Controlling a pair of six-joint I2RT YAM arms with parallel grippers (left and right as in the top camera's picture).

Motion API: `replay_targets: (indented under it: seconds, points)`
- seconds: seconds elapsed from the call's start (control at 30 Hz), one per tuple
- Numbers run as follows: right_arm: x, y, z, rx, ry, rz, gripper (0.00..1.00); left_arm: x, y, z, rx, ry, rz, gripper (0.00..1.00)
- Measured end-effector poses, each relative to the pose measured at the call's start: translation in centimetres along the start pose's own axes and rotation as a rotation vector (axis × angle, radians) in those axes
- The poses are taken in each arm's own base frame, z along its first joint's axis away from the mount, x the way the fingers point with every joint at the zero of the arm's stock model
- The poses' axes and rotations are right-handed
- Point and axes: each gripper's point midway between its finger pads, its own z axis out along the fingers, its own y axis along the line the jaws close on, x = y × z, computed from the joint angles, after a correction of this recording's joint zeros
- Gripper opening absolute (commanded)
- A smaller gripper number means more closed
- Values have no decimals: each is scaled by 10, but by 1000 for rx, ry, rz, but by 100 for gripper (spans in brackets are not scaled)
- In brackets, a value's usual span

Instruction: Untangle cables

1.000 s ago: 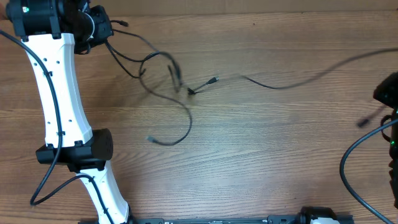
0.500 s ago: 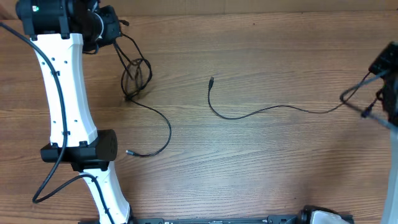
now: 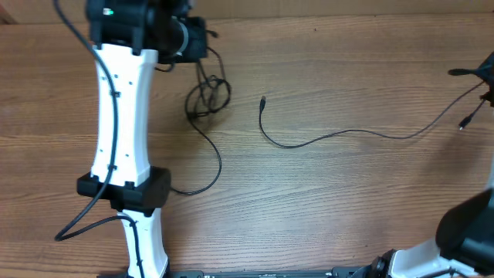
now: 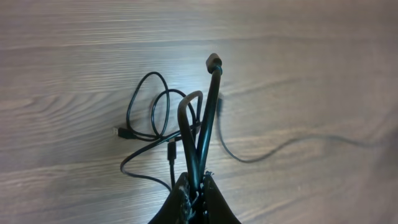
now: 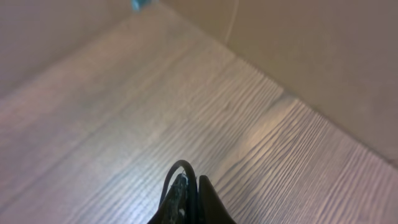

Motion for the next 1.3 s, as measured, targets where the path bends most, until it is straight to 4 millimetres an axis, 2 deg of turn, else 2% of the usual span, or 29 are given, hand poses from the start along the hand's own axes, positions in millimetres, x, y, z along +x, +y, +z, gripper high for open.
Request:
replay_targets:
  seconds: [0.07, 0.1, 0.13, 0.17, 0.2, 0.23, 0.3, 0.43, 0.6, 0.67, 0.77, 0.9, 0.93, 0.97, 1.13, 1.23, 1.3]
  points:
    - [11, 0, 17, -13, 48, -4, 4, 5, -14, 2, 15, 9, 43, 4]
    - [16, 1, 23, -20, 67, -6, 9, 7, -20, 3, 21, 13, 60, 4]
    - [19, 2, 27, -28, 80, -8, 27, 9, -26, 3, 28, 16, 78, 4]
    - [21, 4, 29, -36, 88, -12, 61, 10, -30, 4, 34, 19, 90, 4]
    - [21, 6, 29, -46, 89, -12, 87, 11, -32, 4, 37, 20, 97, 4]
    - [22, 7, 29, -53, 90, -13, 99, 11, -32, 4, 37, 20, 98, 4]
    - [23, 9, 26, -62, 98, -10, 100, 10, -30, 4, 35, 19, 97, 4]
    - [39, 12, 13, -105, 172, 22, 100, 10, -29, 4, 33, 18, 94, 4]
    - [82, 18, -29, -163, 392, 190, 100, 9, -26, 3, 16, 12, 94, 4]
    - [95, 26, -43, -182, 455, 240, 100, 8, -23, 0, 10, 4, 89, 4]
    - [115, 55, -57, -238, 524, 255, 100, 5, -18, -11, 6, -22, 81, 4]
    - [172, 105, -78, -292, 653, 185, 100, 2, -9, -40, 1, -86, 64, 4]
    - [193, 125, -90, -310, 695, 158, 100, 2, -8, -47, 0, -102, 60, 4]
    - [198, 129, -94, -315, 704, 152, 100, 1, -6, -56, 0, -121, 56, 4]
    - [255, 184, -137, -359, 787, 136, 100, 1, 1, -87, -3, -190, 43, 4]
    - [293, 209, -166, -379, 846, 138, 100, 2, 4, -98, -5, -216, 36, 4]
    - [308, 218, -178, -396, 861, 118, 100, 2, 6, -99, -7, -219, 33, 4]
